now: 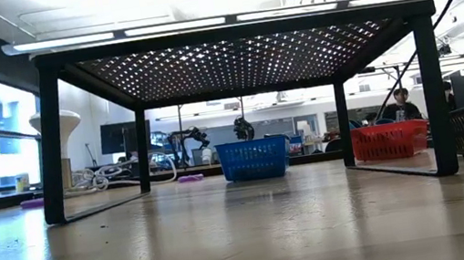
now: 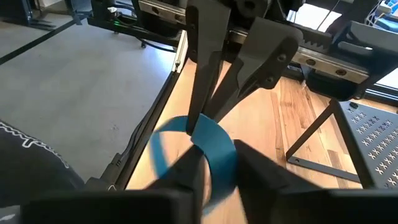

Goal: Pick & Place Office Desk Supplies
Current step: Put the blue rubber band into the red bin

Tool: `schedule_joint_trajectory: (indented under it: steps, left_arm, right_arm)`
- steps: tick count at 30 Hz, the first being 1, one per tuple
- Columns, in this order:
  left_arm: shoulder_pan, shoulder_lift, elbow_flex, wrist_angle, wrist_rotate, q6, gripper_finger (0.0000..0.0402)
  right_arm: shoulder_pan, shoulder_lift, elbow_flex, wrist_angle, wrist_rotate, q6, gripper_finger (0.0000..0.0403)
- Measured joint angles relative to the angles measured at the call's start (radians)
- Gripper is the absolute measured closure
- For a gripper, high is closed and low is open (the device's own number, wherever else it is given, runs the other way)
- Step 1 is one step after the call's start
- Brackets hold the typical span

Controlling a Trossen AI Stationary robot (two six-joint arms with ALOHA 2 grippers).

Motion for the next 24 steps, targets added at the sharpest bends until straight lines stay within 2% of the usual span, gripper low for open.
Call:
schedule_joint_trajectory:
  steps: [2,4,11,15,20,24]
  left_arm:
    - [0.000,0.000,0.000,-0.004,0.000,0.000,0.0400]
    - [0.000,-0.001,0.000,-0.007,-0.001,0.000,0.0400]
    - [0.000,-0.001,0.000,-0.011,-0.029,0.080,0.0394]
    - [-0.020,-0.001,0.000,-0.010,-0.086,0.160,0.0362]
    - [-0.046,-0.001,0.000,-0.007,-0.089,0.234,0.0310]
    - [-0.055,-0.001,0.000,-0.008,-0.089,0.248,0.0285]
  right_arm:
    - [0.000,0.000,0.000,0.000,0.000,-0.002,0.0375]
    - [0.002,0.000,0.000,0.000,0.000,-0.010,0.0393]
    - [0.003,0.000,0.000,0.011,0.001,0.014,0.0400]
    - [0.002,0.000,0.000,0.011,0.007,0.056,0.0400]
    - [0.011,-0.009,0.000,-0.026,0.012,0.060,0.0400]
    - [0.040,-0.044,0.000,-0.123,0.096,0.151,0.0400]
